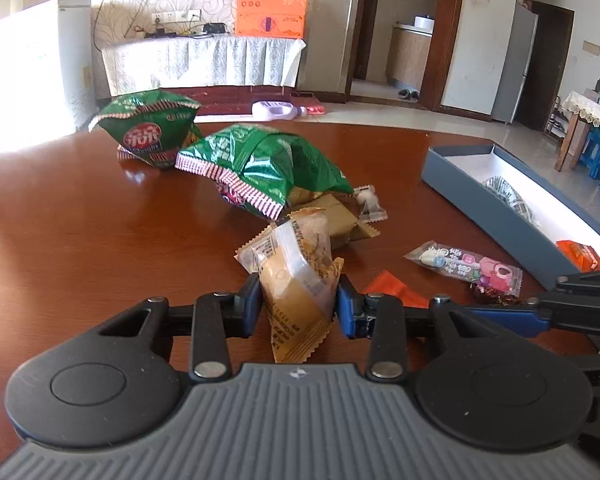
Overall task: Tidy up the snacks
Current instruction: 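Grasp the long orange candy bar with the right tool, then carry the pastry packet with the left tool while the right carries the candy bar to the box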
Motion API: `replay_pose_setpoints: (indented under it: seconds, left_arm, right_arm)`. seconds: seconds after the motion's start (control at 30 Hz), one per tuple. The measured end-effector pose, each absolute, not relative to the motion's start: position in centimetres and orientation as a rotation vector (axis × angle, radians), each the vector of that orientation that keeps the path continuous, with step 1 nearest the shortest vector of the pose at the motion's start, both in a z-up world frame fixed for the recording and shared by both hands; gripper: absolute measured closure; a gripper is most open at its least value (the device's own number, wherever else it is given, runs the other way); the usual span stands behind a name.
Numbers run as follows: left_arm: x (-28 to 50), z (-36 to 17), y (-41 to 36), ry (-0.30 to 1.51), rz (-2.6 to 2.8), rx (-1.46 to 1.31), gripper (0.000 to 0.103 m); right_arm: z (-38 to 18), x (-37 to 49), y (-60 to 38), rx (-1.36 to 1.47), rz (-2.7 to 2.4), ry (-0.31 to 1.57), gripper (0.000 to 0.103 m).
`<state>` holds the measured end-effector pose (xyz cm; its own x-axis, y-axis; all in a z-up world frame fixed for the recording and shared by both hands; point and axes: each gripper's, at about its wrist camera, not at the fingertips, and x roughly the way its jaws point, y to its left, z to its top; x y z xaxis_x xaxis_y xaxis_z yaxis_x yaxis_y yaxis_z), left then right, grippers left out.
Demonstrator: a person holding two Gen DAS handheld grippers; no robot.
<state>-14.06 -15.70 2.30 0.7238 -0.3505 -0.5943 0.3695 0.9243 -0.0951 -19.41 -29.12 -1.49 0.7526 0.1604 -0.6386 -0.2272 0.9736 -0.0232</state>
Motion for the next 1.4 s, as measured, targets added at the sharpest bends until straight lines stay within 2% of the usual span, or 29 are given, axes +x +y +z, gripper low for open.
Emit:
replay_pose_setpoints:
  seconds: [0.3,0.5,0.57,0.63,0.7,0.73,0.8,0.83,0.9,0.93,0.97,1.07,1.4]
  left_arm:
    - [-16.2,3.7,-16.1,0.628,-0.379,0.069,0.060]
    - [-16.3,2.4,-16.2,0.693,-0.384,0.112,0.059]
    - [-16.0,1.6,-16.0,0.732,-0.389,0.116,0.057]
    - [-15.9,1.3,-15.8,0.722,-0.379,0.123,0.052]
    - [-15.6,1.2,-15.7,0.719,-0.372,0.130,0.043]
    - [-15.4,1.1,-15.6,0.721,-0.369,0.129,0.032]
    - [-15.0,0.8,-15.4,0.732,-0.365,0.119,0.030]
    - [-15.1,0.8,-15.3,0.725,-0.368,0.120,0.030]
    - [-15.2,0.8,-15.4,0.716,-0.384,0.135,0.042]
    - [-15.2,0.9,-15.4,0.712,-0.398,0.134,0.053]
    - [-15.1,0.9,-15.2,0.716,-0.404,0.121,0.054]
    - [-14.8,1.1,-14.6,0.722,-0.429,0.051,0.058]
    - [-15.8,3.3,-15.6,0.651,-0.435,0.045,0.059]
  right_arm:
    - [-0.4,-22.3,-30.1,-0.057,0.178,0.660,0.079]
    - [-2.5,-22.9,-30.2,-0.073,0.188,0.749,0.077]
    - [-2.7,-23.0,-30.6,-0.059,0.182,0.744,0.070]
    - [-2.8,-22.7,-31.0,-0.049,0.173,0.744,0.047]
    - [-2.8,-22.3,-30.8,-0.062,0.176,0.730,0.045]
    - [-2.9,-22.1,-30.5,-0.081,0.175,0.724,0.045]
    - [-3.1,-21.5,-30.0,-0.110,0.179,0.718,0.043]
    - [-3.1,-21.3,-29.8,-0.118,0.184,0.720,0.043]
    - [-2.8,-20.9,-29.4,-0.112,0.201,0.743,0.048]
    - [-2.6,-20.9,-29.1,-0.117,0.201,0.745,0.070]
    - [-2.5,-21.0,-28.8,-0.135,0.199,0.743,0.080]
    - [-2.4,-21.5,-28.3,-0.140,0.217,0.746,0.080]
    - [-0.2,-23.1,-30.6,-0.064,0.167,0.666,0.080]
